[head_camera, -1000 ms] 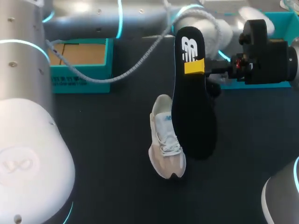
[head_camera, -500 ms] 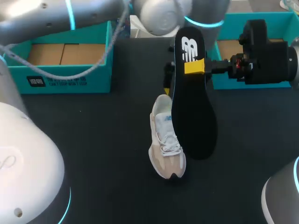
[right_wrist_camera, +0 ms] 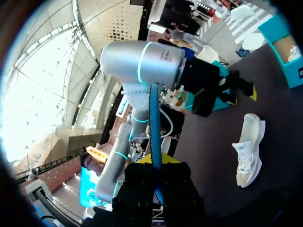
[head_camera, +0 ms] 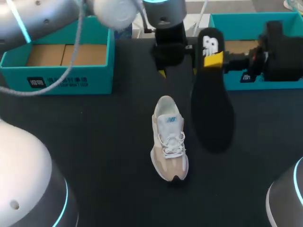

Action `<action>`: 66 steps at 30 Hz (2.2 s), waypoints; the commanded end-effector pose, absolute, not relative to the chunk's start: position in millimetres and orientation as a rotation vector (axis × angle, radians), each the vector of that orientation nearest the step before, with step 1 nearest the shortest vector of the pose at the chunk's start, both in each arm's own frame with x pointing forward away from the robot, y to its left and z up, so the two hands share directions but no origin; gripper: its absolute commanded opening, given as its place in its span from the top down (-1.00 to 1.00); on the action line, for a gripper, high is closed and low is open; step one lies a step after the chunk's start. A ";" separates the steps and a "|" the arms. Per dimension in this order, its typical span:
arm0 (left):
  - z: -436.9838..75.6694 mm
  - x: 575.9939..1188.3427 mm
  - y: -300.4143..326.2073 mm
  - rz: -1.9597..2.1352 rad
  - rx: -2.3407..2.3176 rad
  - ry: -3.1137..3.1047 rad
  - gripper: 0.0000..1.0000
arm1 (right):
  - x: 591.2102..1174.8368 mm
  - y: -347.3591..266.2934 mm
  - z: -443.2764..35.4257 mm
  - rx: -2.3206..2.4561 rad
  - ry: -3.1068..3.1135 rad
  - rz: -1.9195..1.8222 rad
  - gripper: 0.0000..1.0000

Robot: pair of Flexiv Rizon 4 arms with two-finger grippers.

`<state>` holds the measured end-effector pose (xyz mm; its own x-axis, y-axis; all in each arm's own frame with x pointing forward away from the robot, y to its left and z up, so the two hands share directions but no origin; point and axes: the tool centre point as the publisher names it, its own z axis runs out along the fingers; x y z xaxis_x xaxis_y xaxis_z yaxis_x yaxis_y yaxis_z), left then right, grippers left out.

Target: Take the shoe out of the shoebox, open the shoe tongue, remove and reinsert the insole, then place the shoe into the shoebox

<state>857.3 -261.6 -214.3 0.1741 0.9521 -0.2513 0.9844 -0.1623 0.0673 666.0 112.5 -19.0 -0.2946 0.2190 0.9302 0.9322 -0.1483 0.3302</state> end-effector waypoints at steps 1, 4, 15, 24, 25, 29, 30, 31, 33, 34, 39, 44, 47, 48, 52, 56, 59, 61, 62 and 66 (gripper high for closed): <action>-192.2 841.2 -250.2 -0.514 2.005 1.618 -1.00 | 687.0 94.7 -19.0 -1.367 -1.472 -1.526 1.00; -177.1 838.9 -252.1 -0.527 1.981 1.555 -1.00 | 713.8 84.5 -25.0 -1.402 -1.442 -1.533 1.00; -158.8 838.1 -253.5 -0.582 1.965 1.482 -1.00 | 735.5 81.3 -31.8 -1.495 -1.396 -1.535 1.00; -158.8 838.1 -253.5 -0.582 1.965 1.482 -1.00 | 735.5 81.3 -31.8 -1.495 -1.396 -1.535 1.00; -158.8 838.1 -253.5 -0.582 1.965 1.482 -1.00 | 735.5 81.3 -31.8 -1.495 -1.396 -1.535 1.00; -158.8 838.1 -253.5 -0.582 1.965 1.482 -1.00 | 735.5 81.3 -31.8 -1.495 -1.396 -1.535 1.00; -158.8 838.1 -253.5 -0.582 1.965 1.482 -1.00 | 735.5 81.3 -31.8 -1.495 -1.396 -1.535 1.00; -158.8 838.1 -253.5 -0.582 1.965 1.482 -1.00 | 735.5 81.3 -31.8 -1.495 -1.396 -1.535 1.00; -158.8 838.1 -253.5 -0.582 1.965 1.482 -1.00 | 756.1 67.6 -37.0 -1.581 -1.302 -1.543 1.00; -158.8 838.1 -253.5 -0.582 1.965 1.482 -1.00 | 761.4 65.5 -38.0 -1.568 -1.288 -1.546 1.00; -145.5 842.9 -247.8 -0.627 1.821 1.430 -1.00 | 781.0 53.4 -44.2 -1.562 -1.290 -1.482 1.00; -130.8 839.4 -244.1 -0.644 1.700 1.302 -1.00 | 813.4 28.4 -56.2 -1.597 -1.246 -1.404 1.00; -125.3 836.8 -244.2 -0.675 1.640 1.275 -1.00 | 826.5 25.5 -61.5 -1.597 -1.228 -1.374 1.00; -124.4 836.3 -244.3 -0.688 1.624 1.266 -1.00 | 830.1 25.5 -63.0 -1.600 -1.225 -1.359 1.00; -113.6 828.7 -246.2 -0.757 1.509 1.182 -1.00 | 851.0 31.3 -70.6 -1.567 -1.172 -1.299 1.00; -107.2 821.7 -247.1 -0.799 1.437 1.126 -1.00 | 864.2 40.2 -75.8 -1.539 -1.132 -1.273 1.00; -103.9 818.2 -247.4 -0.814 1.416 1.106 -1.00 | 868.1 44.9 -79.5 -1.521 -1.105 -1.257 1.00; -99.7 813.0 -249.1 -0.828 1.399 1.082 -1.00 | 871.6 54.6 -85.7 -1.485 -1.082 -1.208 1.00; -99.5 812.7 -249.3 -0.829 1.398 1.081 -1.00 | 871.7 55.5 -86.6 -1.480 -1.078 -1.201 1.00; -96.1 809.1 -250.4 -0.844 1.366 1.047 -1.00 | 871.8 63.5 -90.2 -1.457 -1.039 -1.168 1.00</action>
<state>812.9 -250.1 -93.1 0.3307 0.1875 -0.9249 0.9384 0.0385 0.3433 856.4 53.7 -82.2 0.1707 0.0482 0.9841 0.9586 -0.2393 -0.1546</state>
